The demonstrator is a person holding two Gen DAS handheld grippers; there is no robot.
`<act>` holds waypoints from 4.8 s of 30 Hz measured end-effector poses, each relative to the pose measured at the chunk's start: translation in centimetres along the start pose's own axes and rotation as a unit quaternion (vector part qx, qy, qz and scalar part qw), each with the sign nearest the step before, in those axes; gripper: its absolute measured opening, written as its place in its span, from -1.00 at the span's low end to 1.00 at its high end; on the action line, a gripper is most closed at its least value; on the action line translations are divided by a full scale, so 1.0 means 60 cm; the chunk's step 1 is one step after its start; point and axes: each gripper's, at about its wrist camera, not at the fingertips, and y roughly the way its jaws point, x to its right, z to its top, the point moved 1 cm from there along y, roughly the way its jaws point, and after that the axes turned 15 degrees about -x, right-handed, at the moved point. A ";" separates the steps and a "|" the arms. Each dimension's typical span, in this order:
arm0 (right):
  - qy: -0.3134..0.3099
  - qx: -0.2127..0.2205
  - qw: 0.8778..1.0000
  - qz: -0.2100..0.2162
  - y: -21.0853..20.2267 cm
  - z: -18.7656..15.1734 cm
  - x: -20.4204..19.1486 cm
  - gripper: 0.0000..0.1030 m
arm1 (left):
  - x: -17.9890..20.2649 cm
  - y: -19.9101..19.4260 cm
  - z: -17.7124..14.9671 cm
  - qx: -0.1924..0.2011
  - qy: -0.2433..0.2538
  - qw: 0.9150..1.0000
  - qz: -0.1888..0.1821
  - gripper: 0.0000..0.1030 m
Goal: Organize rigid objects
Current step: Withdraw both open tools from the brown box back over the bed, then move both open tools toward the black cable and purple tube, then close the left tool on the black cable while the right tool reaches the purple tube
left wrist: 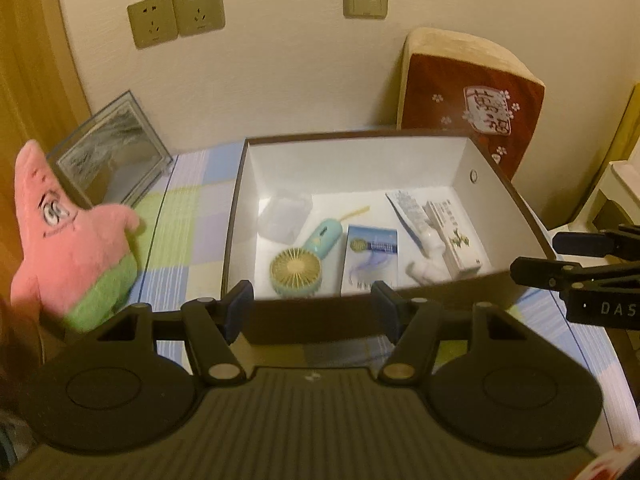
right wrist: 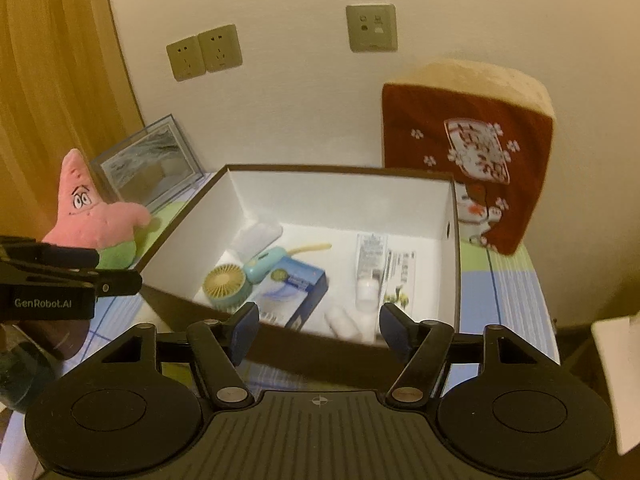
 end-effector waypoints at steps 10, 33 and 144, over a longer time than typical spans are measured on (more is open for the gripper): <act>0.014 -0.017 1.000 0.006 -0.019 -0.053 -0.012 0.31 | 0.007 -0.009 -0.065 -0.026 -0.005 1.000 0.002 0.22; 0.029 -0.054 0.998 0.002 -0.044 -0.142 -0.047 0.31 | 0.016 -0.028 -0.165 -0.048 -0.002 0.999 -0.002 0.22; 0.043 -0.138 0.989 0.031 0.073 -0.240 -0.064 0.31 | 0.022 0.158 -0.268 -0.114 0.136 0.980 -0.092 -0.28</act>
